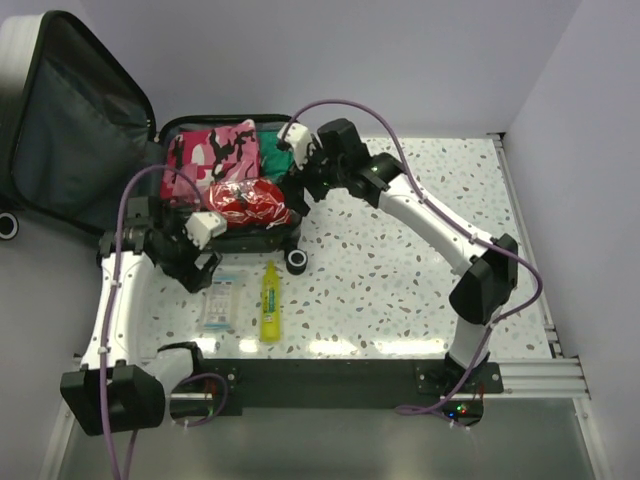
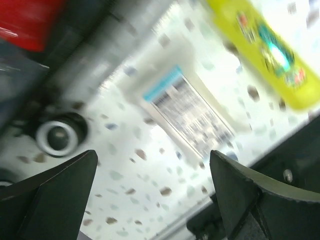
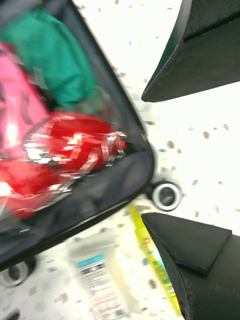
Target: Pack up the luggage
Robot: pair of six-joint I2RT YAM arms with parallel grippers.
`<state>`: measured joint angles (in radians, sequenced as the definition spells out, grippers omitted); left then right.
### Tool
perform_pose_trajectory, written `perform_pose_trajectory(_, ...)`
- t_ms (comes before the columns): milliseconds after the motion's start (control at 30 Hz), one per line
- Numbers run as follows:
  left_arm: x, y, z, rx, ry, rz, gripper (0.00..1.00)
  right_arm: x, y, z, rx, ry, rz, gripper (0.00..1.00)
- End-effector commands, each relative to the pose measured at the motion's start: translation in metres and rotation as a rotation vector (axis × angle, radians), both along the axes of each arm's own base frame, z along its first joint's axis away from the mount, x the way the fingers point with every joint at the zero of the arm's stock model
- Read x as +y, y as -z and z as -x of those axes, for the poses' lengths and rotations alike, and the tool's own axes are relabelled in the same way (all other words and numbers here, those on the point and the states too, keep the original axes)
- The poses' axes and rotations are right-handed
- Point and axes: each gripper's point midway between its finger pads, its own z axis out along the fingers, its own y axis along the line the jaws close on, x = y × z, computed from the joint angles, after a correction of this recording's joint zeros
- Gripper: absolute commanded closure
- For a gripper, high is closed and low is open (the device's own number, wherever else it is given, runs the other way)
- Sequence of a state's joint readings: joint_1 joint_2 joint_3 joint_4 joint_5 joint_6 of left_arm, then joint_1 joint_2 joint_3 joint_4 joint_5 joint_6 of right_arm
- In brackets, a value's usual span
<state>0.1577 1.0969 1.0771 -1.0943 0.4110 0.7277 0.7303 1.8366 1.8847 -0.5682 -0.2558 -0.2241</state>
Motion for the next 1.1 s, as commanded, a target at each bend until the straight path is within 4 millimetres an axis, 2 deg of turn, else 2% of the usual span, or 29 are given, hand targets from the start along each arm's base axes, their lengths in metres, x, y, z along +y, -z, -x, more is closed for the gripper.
perform_pose_trajectory(0, 0.002, 0.029, 0.052, 0.124, 0.194, -0.126, 0.00, -0.032, 0.045, 0.017, 0.131, 0.017, 0.115, 0.06)
perform_pose_trajectory(67, -0.020, 0.036, 0.058, 0.072, 0.332, -0.104, 0.00, -0.045, 0.050, 0.027, 0.146, 0.025, 0.130, 0.06)
perform_pose_trajectory(100, -0.033, 0.032, 0.057, 0.008, 0.405, -0.098, 0.00, -0.054, 0.071, 0.036, 0.187, 0.030, 0.161, 0.06)
perform_pose_trajectory(133, -0.044, 0.037, 0.058, -0.025, 0.474, -0.080, 0.00, -0.058, 0.069, 0.041, 0.191, 0.026, 0.153, 0.06)
perform_pose_trajectory(167, -0.052, 0.035, 0.048, -0.087, 0.525, -0.085, 0.00, -0.068, 0.082, 0.044, 0.222, 0.040, 0.173, 0.06)
perform_pose_trajectory(233, -0.076, 0.039, 0.051, -0.138, 0.785, -0.072, 0.00, -0.084, 0.089, 0.042, 0.264, 0.080, 0.180, 0.06)
perform_pose_trajectory(267, -0.083, 0.040, 0.050, -0.155, 0.859, -0.067, 0.00, -0.090, 0.093, 0.039, 0.279, 0.097, 0.186, 0.06)
perform_pose_trajectory(333, -0.102, 0.044, 0.044, -0.211, 1.049, -0.061, 0.00, -0.101, 0.095, 0.034, 0.297, 0.132, 0.185, 0.06)
perform_pose_trajectory(367, -0.116, 0.046, 0.036, -0.247, 1.132, -0.070, 0.00, -0.113, 0.093, 0.026, 0.298, 0.166, 0.181, 0.06)
perform_pose_trajectory(400, -0.122, 0.043, 0.032, -0.297, 1.191, -0.094, 0.00, -0.119, 0.092, 0.024, 0.301, 0.182, 0.181, 0.06)
perform_pose_trajectory(467, -0.134, 0.051, 0.019, -0.369, 1.341, -0.170, 0.00, -0.134, 0.088, 0.019, 0.303, 0.213, 0.180, 0.06)
perform_pose_trajectory(600, -0.168, 0.069, 0.017, -0.437, 1.595, -0.236, 0.00, -0.156, 0.081, 0.020, 0.281, 0.233, 0.199, 0.06)
perform_pose_trajectory(733, -0.187, 0.086, 0.024, -0.418, 1.760, -0.256, 0.00, -0.170, 0.077, 0.024, 0.276, 0.254, 0.200, 0.06)
perform_pose_trajectory(900, -0.183, 0.113, 0.029, -0.321, 1.887, -0.291, 0.01, -0.185, 0.074, 0.029, 0.277, 0.276, 0.199, 0.06)
perform_pose_trajectory(1067, -0.183, 0.127, 0.028, -0.270, 1.940, -0.303, 0.06, -0.193, 0.075, 0.031, 0.279, 0.295, 0.197, 0.06)
